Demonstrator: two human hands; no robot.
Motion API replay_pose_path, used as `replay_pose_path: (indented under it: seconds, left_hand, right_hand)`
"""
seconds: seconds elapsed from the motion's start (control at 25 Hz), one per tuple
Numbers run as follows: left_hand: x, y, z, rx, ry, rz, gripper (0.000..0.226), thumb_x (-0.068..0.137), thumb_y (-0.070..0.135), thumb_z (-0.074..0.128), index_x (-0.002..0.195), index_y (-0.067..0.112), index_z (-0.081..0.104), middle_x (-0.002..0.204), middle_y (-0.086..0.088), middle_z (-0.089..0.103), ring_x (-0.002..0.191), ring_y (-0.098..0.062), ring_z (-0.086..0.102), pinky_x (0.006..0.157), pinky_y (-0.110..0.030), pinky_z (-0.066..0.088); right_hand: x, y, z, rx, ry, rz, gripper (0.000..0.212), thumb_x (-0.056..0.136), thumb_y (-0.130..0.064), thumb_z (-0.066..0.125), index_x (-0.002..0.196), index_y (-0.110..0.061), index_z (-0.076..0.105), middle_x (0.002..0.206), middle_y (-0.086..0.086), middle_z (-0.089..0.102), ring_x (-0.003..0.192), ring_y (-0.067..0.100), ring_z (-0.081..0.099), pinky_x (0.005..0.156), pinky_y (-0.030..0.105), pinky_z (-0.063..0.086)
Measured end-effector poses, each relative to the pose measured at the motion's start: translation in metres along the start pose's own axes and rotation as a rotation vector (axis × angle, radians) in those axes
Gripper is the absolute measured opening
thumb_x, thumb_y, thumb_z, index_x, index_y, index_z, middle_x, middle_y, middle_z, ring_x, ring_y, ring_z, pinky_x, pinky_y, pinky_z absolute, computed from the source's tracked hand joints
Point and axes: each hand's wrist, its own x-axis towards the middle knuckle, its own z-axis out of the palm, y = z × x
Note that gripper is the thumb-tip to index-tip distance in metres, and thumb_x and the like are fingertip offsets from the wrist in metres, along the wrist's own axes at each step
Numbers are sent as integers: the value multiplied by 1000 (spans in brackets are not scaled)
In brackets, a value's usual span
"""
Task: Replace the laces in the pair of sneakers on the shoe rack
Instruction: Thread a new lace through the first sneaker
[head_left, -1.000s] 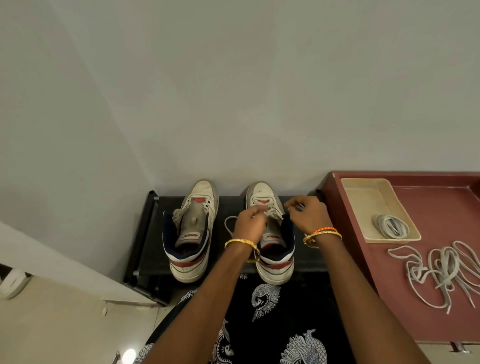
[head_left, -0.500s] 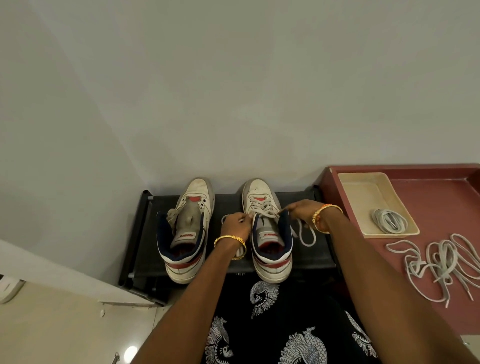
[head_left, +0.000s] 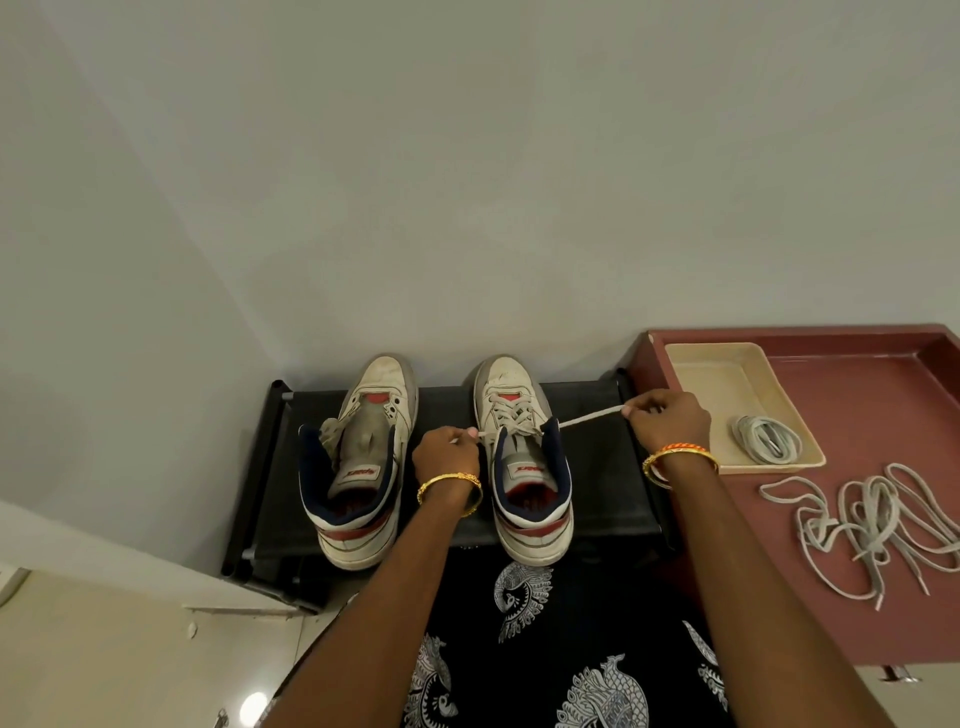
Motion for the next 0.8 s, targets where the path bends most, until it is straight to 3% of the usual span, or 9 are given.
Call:
replay_pose_path:
  seconds: [0.12,0.24,0.4,0.48,0.6,0.68,0.8]
  left_hand:
    - [3,1,-13,10,-17,117,18,91,23,58,99,10,67,103,-10,64,94,-22,60,80,-29,46]
    - [-1,6,-21,77,-59,273,27,84,38,63,105,21,67,107,-4,56,97,-20,58,91,-38,49]
    - [-14,14,-19,171,-243,324,33,83,25,69,110,8,67,101,-9,66,93,-20,62,89,-29,49]
    - [-13,14,-17,89,-255,262,30,83,16,68,110,3,66,99,-14,70,92,-25,65,90,-35,52]
    - [-9,13,-20,-143,-308,26,26,84,6,67,109,-3,65,100,-20,68,82,-27,66,77,-37,57]
    - [-9,13,-23,-331,-353,-160,25,86,2,64,110,-5,61,100,-20,65,80,-24,64,69,-32,55]
    - [-10,14,-26,-424,-375,-267,25,87,1,62,112,-1,59,101,-17,63,86,-24,62,68,-31,53]
  right_hand:
    - [-12,-19,-5,98,-13,7,29,90,-6,52,119,-6,50,100,12,54,93,29,51,78,25,34]
    - [-22,-33,-11,74,-91,17,39,90,-2,47,125,-10,31,109,19,53,93,31,52,76,30,36]
    - [-43,-41,-6,56,-206,-79,48,88,7,51,129,-6,31,116,15,56,107,26,57,84,33,49]
    - [-47,-39,-1,70,-276,-109,34,87,5,52,118,-3,39,120,19,58,106,30,60,91,41,52]
    - [-51,-36,5,59,-344,-112,6,90,2,52,93,-1,56,96,17,65,77,27,66,79,41,55]
    - [-52,-37,10,3,-307,-150,19,96,-11,47,84,-3,60,78,11,62,61,19,56,67,33,50]
    - [-52,-41,17,-48,-329,-124,40,96,-28,42,64,-6,55,61,7,53,62,23,51,62,32,39]
